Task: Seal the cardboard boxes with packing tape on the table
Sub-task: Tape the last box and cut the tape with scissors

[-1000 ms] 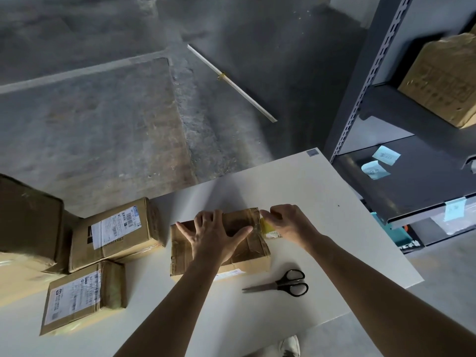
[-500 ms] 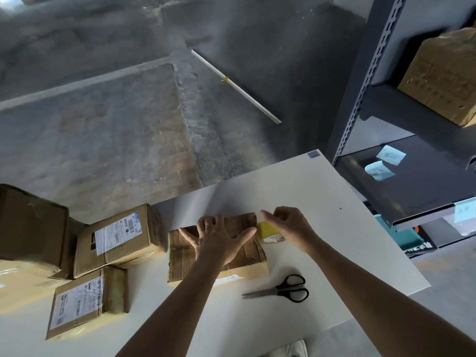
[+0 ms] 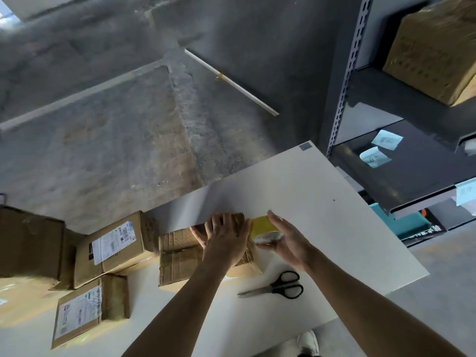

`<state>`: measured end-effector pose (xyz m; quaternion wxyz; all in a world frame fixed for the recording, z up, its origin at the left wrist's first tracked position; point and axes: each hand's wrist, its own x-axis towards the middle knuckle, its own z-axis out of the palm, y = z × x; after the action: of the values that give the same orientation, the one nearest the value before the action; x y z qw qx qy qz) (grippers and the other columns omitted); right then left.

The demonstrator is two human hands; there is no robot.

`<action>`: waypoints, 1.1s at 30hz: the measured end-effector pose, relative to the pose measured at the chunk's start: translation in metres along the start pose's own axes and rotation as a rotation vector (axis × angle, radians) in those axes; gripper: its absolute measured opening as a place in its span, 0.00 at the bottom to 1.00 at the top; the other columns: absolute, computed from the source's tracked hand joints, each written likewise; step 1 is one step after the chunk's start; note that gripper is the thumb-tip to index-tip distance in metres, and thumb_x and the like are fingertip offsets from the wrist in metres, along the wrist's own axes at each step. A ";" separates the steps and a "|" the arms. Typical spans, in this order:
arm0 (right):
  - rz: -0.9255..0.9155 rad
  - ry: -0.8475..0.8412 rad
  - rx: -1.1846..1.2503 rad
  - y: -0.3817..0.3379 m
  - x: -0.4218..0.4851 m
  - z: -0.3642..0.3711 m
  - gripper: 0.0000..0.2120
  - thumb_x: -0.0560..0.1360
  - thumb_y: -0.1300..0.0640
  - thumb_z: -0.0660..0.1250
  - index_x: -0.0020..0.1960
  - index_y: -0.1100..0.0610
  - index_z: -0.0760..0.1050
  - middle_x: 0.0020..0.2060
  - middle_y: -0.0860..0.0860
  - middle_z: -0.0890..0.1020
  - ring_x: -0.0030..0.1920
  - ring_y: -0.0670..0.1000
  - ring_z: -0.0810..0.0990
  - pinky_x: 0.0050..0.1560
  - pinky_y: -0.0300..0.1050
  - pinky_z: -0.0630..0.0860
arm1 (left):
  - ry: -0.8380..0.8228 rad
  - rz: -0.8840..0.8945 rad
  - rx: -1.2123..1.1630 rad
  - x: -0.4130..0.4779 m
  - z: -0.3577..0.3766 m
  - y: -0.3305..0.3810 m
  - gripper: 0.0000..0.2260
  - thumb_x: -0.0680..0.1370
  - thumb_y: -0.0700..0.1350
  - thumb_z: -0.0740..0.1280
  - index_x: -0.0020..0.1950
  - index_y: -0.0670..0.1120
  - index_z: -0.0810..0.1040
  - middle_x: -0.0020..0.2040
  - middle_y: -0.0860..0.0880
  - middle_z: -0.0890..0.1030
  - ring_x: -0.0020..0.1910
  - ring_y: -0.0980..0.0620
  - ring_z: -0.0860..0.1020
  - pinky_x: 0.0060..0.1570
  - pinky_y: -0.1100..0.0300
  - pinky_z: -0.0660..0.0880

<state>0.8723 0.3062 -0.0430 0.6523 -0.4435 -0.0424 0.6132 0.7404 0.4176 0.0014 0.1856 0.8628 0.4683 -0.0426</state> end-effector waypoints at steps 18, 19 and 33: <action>-0.097 0.418 -1.192 -0.034 -0.005 0.017 0.38 0.67 0.34 0.73 0.63 0.57 0.63 0.54 0.52 0.69 0.52 0.53 0.74 0.47 0.49 0.80 | -0.097 -0.048 0.213 0.000 -0.006 -0.002 0.25 0.79 0.61 0.53 0.74 0.52 0.63 0.70 0.45 0.62 0.70 0.41 0.58 0.67 0.26 0.46; -0.090 0.398 -1.189 -0.033 -0.004 0.019 0.38 0.67 0.33 0.72 0.63 0.57 0.63 0.55 0.52 0.69 0.52 0.53 0.74 0.50 0.50 0.81 | -0.058 -0.054 0.172 -0.003 -0.008 -0.003 0.25 0.81 0.59 0.55 0.74 0.49 0.64 0.71 0.43 0.63 0.70 0.41 0.59 0.70 0.33 0.48; -0.134 0.420 -1.144 -0.012 0.001 0.043 0.37 0.65 0.35 0.76 0.58 0.53 0.59 0.54 0.54 0.72 0.54 0.54 0.74 0.54 0.50 0.77 | -0.083 0.308 -0.139 0.015 -0.043 -0.017 0.19 0.83 0.51 0.59 0.70 0.43 0.72 0.68 0.45 0.75 0.68 0.46 0.71 0.68 0.52 0.67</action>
<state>0.8555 0.3313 -0.0096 0.3425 -0.8311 -0.2630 0.3504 0.7305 0.4537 0.0329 0.2684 0.9070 0.3241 -0.0167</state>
